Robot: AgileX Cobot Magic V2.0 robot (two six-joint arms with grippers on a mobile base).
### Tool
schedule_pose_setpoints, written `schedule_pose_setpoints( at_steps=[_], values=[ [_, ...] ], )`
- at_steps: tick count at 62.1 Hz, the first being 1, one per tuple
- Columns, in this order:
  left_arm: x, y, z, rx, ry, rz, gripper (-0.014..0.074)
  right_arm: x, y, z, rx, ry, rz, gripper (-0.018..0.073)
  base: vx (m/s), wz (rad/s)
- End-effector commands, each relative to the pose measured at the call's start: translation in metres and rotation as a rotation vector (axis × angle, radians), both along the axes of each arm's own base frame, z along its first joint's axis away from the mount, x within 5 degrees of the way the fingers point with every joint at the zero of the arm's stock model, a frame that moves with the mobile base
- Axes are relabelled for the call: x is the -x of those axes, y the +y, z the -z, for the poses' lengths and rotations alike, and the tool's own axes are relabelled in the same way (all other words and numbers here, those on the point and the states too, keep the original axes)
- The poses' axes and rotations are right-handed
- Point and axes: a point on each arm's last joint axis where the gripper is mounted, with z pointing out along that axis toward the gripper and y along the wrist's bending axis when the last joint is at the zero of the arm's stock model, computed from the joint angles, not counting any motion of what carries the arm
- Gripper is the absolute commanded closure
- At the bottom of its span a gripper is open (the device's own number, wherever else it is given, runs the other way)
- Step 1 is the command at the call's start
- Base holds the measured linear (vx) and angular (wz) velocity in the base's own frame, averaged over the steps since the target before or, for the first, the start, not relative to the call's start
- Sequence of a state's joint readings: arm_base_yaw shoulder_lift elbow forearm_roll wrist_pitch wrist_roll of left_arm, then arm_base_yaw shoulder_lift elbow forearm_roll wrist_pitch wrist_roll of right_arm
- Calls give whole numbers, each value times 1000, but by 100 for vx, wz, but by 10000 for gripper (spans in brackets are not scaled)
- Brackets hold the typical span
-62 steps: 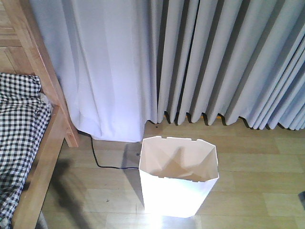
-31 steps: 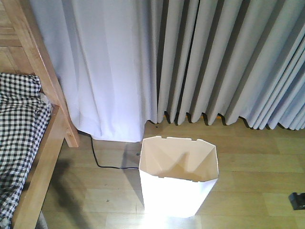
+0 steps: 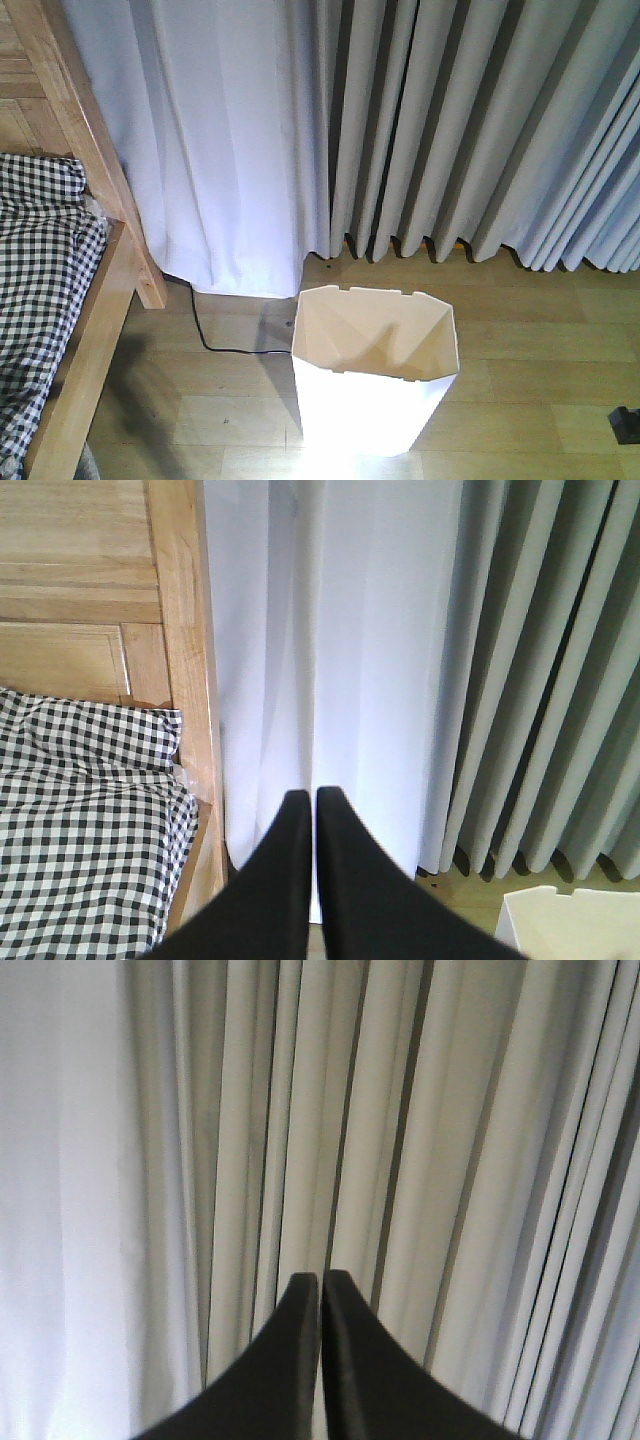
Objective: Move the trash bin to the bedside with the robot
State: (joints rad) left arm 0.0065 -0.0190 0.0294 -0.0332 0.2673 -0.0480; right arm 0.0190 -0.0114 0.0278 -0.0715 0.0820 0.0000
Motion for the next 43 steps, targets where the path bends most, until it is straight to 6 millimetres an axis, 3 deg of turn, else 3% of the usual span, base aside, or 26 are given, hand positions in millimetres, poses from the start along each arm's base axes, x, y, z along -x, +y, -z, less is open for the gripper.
schedule_pose_setpoints(
  at_steps=[1,43],
  values=[
    [-1,0,3,18,-55,0,602,0,0,-1,11,-65,1,570,0,0],
    [-1,0,3,18,-55,0,602,0,0,-1,-22,-62,1,570,0,0]
  ],
)
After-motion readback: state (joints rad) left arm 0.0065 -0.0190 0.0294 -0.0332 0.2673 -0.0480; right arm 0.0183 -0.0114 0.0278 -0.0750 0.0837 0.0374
